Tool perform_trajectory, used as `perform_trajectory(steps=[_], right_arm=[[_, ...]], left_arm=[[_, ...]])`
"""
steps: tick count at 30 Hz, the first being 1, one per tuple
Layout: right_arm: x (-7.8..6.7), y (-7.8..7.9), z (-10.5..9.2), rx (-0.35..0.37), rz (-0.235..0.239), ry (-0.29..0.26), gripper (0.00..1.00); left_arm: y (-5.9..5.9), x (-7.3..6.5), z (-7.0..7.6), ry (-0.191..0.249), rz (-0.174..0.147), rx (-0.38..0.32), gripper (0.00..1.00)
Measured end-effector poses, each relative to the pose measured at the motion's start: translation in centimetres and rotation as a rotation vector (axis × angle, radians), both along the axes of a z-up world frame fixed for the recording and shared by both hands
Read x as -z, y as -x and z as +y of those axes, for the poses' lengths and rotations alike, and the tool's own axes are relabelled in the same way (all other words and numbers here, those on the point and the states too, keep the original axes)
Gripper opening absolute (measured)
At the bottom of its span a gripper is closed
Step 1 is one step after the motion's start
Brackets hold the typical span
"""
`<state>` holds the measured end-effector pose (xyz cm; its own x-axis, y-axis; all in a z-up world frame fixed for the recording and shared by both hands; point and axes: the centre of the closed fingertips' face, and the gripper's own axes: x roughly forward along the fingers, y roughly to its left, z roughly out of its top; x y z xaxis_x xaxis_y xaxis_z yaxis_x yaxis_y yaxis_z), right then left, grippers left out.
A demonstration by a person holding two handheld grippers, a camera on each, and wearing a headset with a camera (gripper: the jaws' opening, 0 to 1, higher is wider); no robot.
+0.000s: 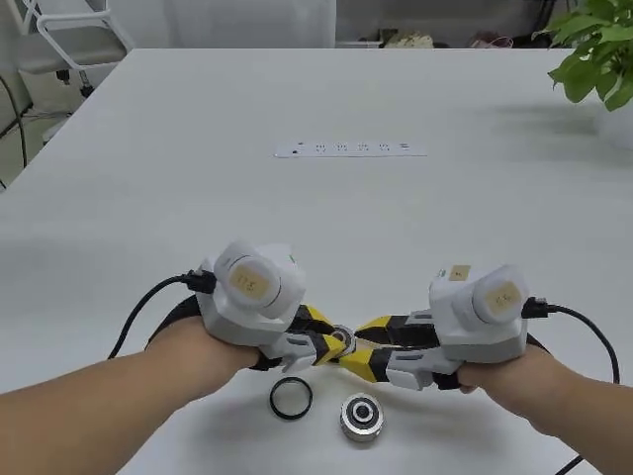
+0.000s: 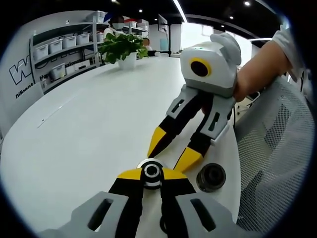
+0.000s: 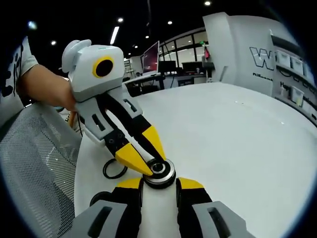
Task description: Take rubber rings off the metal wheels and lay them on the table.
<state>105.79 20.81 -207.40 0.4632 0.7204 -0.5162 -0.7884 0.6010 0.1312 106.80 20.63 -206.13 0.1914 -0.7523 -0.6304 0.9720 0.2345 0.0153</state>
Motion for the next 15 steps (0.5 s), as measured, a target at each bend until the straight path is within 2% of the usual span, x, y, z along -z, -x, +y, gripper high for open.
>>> perform_trajectory(steps=[7, 12, 15], right_arm=[[-0.18, -0.31, 0.71, -0.011, -0.025, 0.015, 0.26], [0.13, -0.45, 1.14, -0.043, -0.066, 0.068, 0.29], [0.39, -0.57, 0.94, -0.042, -0.068, 0.096, 0.27]], left_arm=[[0.04, 0.02, -0.07, 0.000, -0.001, -0.009, 0.07], [0.10, 0.05, -0.13, -0.003, -0.002, -0.011, 0.07], [0.12, 0.07, -0.14, -0.004, -0.003, -0.014, 0.07]])
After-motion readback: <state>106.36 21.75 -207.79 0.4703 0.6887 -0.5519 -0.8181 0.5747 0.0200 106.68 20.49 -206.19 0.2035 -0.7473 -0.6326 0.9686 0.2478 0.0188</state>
